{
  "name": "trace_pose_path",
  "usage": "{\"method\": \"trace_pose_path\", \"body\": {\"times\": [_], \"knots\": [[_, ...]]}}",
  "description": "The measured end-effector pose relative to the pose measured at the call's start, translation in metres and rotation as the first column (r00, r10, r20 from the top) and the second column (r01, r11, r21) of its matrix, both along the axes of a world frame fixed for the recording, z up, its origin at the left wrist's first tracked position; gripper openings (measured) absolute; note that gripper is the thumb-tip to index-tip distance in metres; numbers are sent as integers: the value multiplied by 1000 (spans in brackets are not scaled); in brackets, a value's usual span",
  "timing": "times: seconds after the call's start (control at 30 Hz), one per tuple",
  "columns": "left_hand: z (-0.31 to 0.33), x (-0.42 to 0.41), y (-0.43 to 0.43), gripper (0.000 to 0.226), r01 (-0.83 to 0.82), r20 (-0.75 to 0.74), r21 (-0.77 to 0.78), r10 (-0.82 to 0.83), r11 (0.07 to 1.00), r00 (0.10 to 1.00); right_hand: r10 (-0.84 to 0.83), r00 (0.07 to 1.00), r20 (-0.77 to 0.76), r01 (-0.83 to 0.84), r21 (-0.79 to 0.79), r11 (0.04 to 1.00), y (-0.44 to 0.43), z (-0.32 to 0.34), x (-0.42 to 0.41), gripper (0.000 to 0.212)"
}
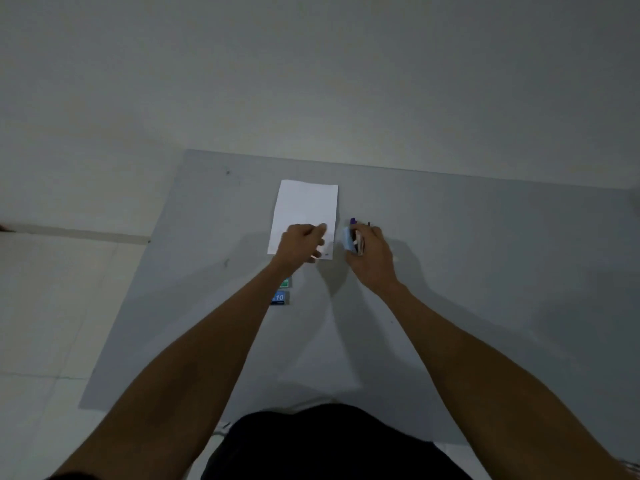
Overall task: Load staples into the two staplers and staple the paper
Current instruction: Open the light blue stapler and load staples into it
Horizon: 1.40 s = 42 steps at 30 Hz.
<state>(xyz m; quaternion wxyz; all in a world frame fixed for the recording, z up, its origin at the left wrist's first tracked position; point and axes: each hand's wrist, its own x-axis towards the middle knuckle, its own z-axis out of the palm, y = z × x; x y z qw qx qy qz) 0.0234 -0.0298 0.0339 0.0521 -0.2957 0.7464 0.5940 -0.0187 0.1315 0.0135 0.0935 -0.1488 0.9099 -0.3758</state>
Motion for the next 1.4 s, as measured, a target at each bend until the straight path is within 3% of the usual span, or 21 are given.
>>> {"method": "trace_pose_path", "body": {"times": [0.1,0.37,0.47,0.63,0.77,0.87,0.97,1.03,1.1,1.2,1.27,1.33,1.4], "knots": [[10,4,13,33,88,-41,94,-84,992,996,68,995,-68,-71,-37,997,-4,5,16,42],[6,17,14,10,105,-82,66,-100,992,992,133,988,-79,-142,-111,984,10,10,33,40],[10,21,14,12,128,-93,31,-124,991,988,29,1000,2,-27,-242,970,14,19,32,28],[25,23,19,11,161,-153,-5,-160,987,975,-26,998,-64,12,-214,977,17,24,20,9],[29,27,18,12,136,-187,-26,-138,990,973,-164,985,49,171,-255,952,22,21,8,15],[29,34,13,10,95,-203,-8,-95,995,975,-320,894,313,422,-347,838,30,21,-1,23],[25,41,8,9,45,-187,39,-37,998,982,-408,699,588,693,-415,589,36,22,-5,26],[19,47,9,13,52,-160,38,-46,998,986,-382,637,670,756,-443,483,36,22,-4,29],[15,52,12,18,88,-103,3,-88,996,991,-336,622,707,765,-459,451,34,22,-2,31],[15,54,17,25,272,119,-21,-268,962,956,-314,613,725,763,-439,475,32,19,2,34],[16,51,20,36,467,280,-72,-431,881,858,-320,630,707,735,-409,541,30,15,6,33],[21,47,26,45,547,312,-111,-494,829,812,-320,660,679,694,-390,605,28,12,11,29],[28,43,33,43,495,270,-70,-462,866,845,-303,695,652,652,-394,648,24,13,14,26]]}}
